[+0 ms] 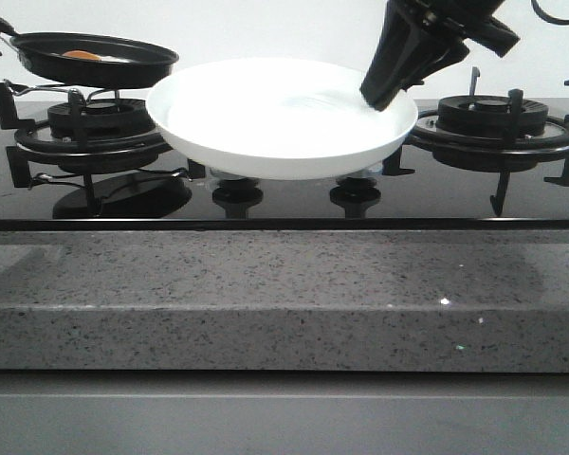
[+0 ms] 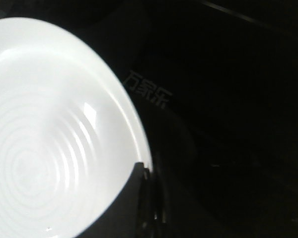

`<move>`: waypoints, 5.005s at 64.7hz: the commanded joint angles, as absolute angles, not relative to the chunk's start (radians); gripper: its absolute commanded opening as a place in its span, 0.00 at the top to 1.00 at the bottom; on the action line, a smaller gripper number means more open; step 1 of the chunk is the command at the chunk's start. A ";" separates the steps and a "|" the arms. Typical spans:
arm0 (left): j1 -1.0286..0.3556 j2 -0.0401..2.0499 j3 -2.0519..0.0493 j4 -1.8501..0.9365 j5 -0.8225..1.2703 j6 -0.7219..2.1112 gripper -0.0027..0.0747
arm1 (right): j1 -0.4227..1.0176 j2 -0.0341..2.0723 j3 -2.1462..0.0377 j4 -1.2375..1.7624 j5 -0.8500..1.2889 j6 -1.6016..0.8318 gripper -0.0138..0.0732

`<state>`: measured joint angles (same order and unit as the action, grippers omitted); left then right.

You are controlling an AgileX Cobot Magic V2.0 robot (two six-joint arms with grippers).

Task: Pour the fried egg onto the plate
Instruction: 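Grasp the pale green pan handle with the left gripper and lift the pan, then tilt the pan over the held plate with the left gripper, sliding the egg out, then carry the empty pan back toward its burner with the left gripper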

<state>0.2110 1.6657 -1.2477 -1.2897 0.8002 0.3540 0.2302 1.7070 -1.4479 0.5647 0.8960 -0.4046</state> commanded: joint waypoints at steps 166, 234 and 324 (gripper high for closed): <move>-0.541 1.186 -1.240 -0.390 0.321 0.554 0.99 | 0.229 1.651 -1.471 0.607 0.866 -0.412 0.92; -0.594 1.186 -1.240 -0.230 0.306 0.490 0.99 | 0.229 1.651 -1.471 0.607 0.866 -0.412 0.92; 0.256 1.646 -1.129 -1.791 0.938 0.680 0.99 | 0.228 1.651 -1.471 0.607 0.866 -0.412 0.92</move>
<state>0.2557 1.6787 -1.0959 -1.7038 0.8831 0.6744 0.2302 1.7070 -1.4417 0.5584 0.8968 -0.4104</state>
